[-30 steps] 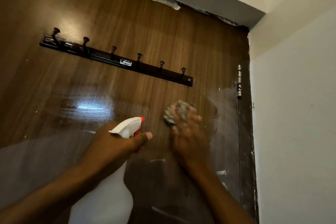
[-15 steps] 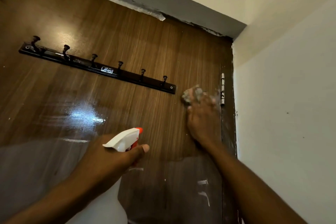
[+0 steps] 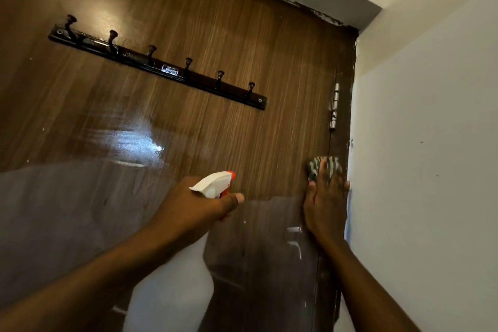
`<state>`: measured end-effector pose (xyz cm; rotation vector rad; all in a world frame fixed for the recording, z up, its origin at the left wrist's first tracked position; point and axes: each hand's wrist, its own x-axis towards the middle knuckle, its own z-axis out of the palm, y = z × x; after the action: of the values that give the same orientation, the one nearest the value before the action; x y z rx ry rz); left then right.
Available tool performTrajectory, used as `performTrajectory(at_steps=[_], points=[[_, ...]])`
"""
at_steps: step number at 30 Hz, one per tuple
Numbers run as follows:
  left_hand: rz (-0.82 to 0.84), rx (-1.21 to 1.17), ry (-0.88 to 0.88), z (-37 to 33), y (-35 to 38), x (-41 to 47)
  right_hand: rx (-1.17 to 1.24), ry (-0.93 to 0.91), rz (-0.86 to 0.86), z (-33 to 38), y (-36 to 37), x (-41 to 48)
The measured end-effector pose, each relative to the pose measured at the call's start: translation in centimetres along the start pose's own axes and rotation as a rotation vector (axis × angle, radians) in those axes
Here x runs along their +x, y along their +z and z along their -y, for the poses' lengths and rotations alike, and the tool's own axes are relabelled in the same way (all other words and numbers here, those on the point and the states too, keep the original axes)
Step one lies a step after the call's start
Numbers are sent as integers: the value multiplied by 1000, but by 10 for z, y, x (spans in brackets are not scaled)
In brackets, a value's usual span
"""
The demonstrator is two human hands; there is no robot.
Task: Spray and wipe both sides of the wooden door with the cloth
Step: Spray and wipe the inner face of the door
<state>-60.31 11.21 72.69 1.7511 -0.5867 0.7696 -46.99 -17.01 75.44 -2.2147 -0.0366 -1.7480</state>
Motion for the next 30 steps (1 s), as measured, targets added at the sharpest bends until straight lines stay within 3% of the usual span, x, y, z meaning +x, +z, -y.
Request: performTrajectory(at_steps=[3,6,11,17,22,27,30], points=[[24,6,-20,-4,9,-7,-13,54,49,-3,-1,-4],[29,11,-37,-6,15,-11,-30,72,-5,20,-8,35],[30,-13,-57,-3,12,-6,-86,-151,-83,65,-34,149],[-13,75,-86,-4,2,3,-135,-65,-143,62,-44,234],[-38,29,-50,3,8,-5,-47,-158,-159,40,-19,141],[39,45,-91,16,48,-23,47,-120,-73,-9,13,-30],[1,72,-179,24,71,-43,52,-41,-93,-28,19,-82]])
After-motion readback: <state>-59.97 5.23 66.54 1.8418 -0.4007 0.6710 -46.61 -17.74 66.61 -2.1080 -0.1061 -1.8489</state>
